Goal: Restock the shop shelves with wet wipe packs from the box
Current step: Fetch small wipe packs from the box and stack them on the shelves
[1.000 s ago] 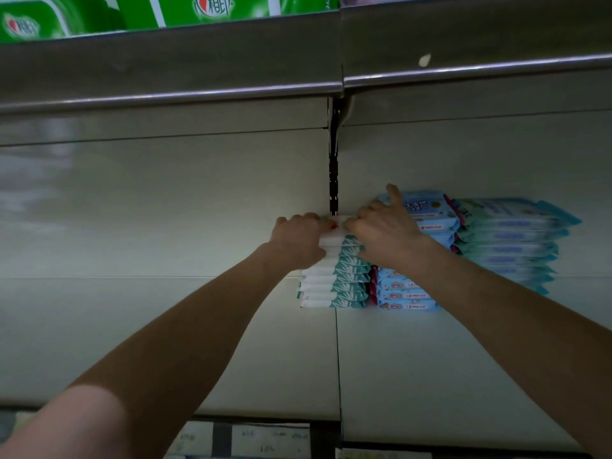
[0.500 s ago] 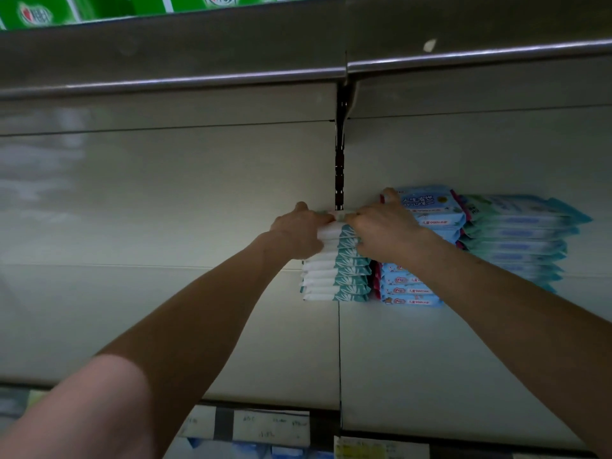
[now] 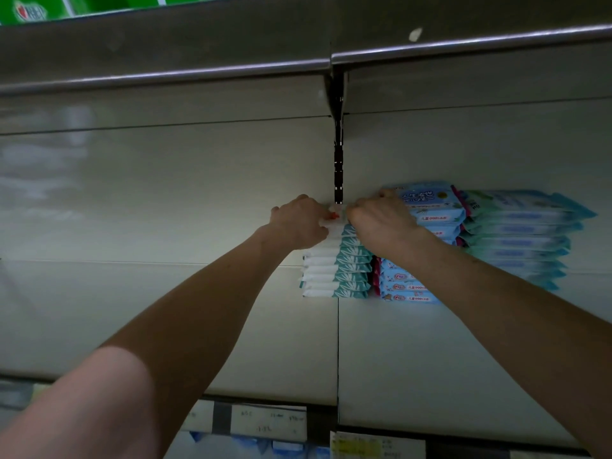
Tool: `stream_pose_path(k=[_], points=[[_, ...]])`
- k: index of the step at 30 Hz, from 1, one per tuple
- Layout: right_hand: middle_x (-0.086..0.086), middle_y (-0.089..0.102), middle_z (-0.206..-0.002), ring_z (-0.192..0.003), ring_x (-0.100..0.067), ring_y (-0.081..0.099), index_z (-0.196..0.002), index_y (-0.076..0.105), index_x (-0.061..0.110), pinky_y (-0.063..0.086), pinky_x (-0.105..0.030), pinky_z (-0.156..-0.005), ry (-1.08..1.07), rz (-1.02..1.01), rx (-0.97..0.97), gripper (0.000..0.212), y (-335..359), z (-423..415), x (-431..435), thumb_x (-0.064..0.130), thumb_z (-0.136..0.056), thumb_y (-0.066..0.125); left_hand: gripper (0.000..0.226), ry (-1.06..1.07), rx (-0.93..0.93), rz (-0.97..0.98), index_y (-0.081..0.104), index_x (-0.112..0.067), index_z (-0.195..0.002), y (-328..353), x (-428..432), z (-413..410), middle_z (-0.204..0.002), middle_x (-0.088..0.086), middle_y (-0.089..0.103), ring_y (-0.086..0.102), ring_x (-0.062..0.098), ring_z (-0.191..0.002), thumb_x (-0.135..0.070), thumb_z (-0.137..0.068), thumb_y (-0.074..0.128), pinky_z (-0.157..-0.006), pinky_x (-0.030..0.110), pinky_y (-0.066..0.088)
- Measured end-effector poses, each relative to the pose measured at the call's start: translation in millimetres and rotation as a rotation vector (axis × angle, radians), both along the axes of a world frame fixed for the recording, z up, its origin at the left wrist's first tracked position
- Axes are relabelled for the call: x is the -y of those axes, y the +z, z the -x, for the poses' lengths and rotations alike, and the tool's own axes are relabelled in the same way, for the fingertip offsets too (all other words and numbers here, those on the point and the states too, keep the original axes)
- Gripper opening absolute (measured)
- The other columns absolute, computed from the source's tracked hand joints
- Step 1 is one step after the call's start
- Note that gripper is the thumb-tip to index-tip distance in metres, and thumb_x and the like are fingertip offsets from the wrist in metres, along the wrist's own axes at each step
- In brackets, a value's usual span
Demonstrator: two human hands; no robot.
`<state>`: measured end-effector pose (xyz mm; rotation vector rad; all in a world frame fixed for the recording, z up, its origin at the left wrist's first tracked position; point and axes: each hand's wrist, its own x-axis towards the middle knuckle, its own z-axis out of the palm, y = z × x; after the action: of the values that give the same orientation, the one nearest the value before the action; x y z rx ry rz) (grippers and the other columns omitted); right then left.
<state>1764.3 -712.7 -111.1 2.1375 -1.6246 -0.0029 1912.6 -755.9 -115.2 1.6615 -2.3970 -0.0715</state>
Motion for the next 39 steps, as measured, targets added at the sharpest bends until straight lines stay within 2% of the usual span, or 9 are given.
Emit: stream_pose_path(k=[4,8,12,18,20,23,29,33,39], points=[[-0.009,0.059,-0.115,-0.104,-0.026,0.057,-0.128,0.048,0.013,0.029,-0.04,-0.104,0.005,-0.041,0.027,0.04,-3,2,-1,0.019,-0.089,0.056,0.045,0.006,0.135,0.035,0.052,-0.037,-0.135,2,-4,1,-0.126,0.002,0.049,0.051,0.023,-0.117,-0.034,-0.09,0.059,-0.099,0.04,0.033],[-0.011,0.056,-0.12,-0.108,-0.027,0.056,-0.128,0.049,0.008,0.025,-0.041,-0.108,-0.041,-0.041,0.009,0.037,-7,-5,-3,0.011,-0.091,0.05,0.039,0.034,0.178,0.103,0.054,-0.036,-0.131,-3,-7,7,-0.108,0.001,0.047,0.054,0.02,-0.103,-0.03,-0.093,0.054,-0.097,0.04,0.031],[-0.009,0.058,-0.119,-0.108,-0.026,0.056,-0.124,0.052,0.011,0.023,-0.044,-0.111,-0.072,-0.081,-0.038,0.033,0,-10,-8,0.012,-0.091,0.051,0.045,0.048,0.185,0.087,0.045,-0.039,-0.138,-2,-14,7,-0.122,0.003,0.05,0.054,0.021,-0.109,-0.028,-0.095,0.051,-0.101,0.042,0.03],[-0.006,0.057,-0.12,-0.112,-0.026,0.051,-0.124,0.056,0.015,0.027,-0.042,-0.103,-0.036,0.03,-0.005,0.038,0,-28,-16,0.016,-0.086,0.058,0.054,0.079,0.129,0.165,0.04,-0.029,-0.142,-7,-35,-3,-0.126,0.007,0.049,0.054,0.027,-0.114,-0.025,-0.091,0.057,-0.101,0.043,0.033],[-0.006,0.058,-0.118,-0.11,-0.026,0.052,-0.119,0.058,0.014,0.028,-0.041,-0.101,0.002,0.03,0.025,0.032,-4,-41,-24,0.014,-0.087,0.056,0.054,0.113,0.127,0.176,0.04,-0.026,-0.142,-9,-44,-14,-0.126,0.008,0.049,0.053,0.027,-0.115,-0.025,-0.091,0.057,-0.101,0.044,0.034],[-0.006,0.059,-0.113,-0.108,-0.026,0.053,-0.109,0.06,0.014,0.032,-0.039,-0.097,0.07,0.035,0.02,0.021,-5,-65,-33,0.012,-0.089,0.054,0.049,0.184,0.143,0.172,0.043,-0.022,-0.139,-13,-54,-37,-0.125,0.009,0.05,0.053,0.028,-0.114,-0.025,-0.091,0.057,-0.099,0.043,0.035],[-0.007,0.058,-0.116,-0.11,-0.027,0.052,-0.113,0.058,0.013,0.032,-0.036,-0.094,0.199,-0.004,0.023,0.023,-8,-132,-51,0.015,-0.092,0.05,0.041,0.343,0.161,0.119,0.048,-0.019,-0.132,-19,-91,-108,-0.124,0.008,0.049,0.052,0.028,-0.114,-0.023,-0.092,0.055,-0.097,0.041,0.034],[-0.006,0.058,-0.11,-0.104,-0.027,0.053,-0.099,0.056,0.014,0.033,-0.036,-0.09,0.33,-0.022,0.032,0.01,-12,-190,-74,0.016,-0.094,0.048,0.036,0.446,0.177,0.092,0.051,-0.017,-0.128,-22,-130,-168,-0.124,0.008,0.05,0.052,0.028,-0.113,-0.025,-0.093,0.053,-0.097,0.041,0.033],[-0.006,0.059,-0.108,-0.103,-0.027,0.053,-0.091,0.052,0.017,0.031,-0.035,-0.087,0.496,-0.069,0.034,0.006,-18,-276,-125,0.014,-0.094,0.047,0.041,0.65,0.209,0.005,0.047,-0.024,-0.134,-25,-198,-247,-0.131,0.006,0.048,0.052,0.027,-0.117,-0.029,-0.094,0.052,-0.099,0.039,0.032]])
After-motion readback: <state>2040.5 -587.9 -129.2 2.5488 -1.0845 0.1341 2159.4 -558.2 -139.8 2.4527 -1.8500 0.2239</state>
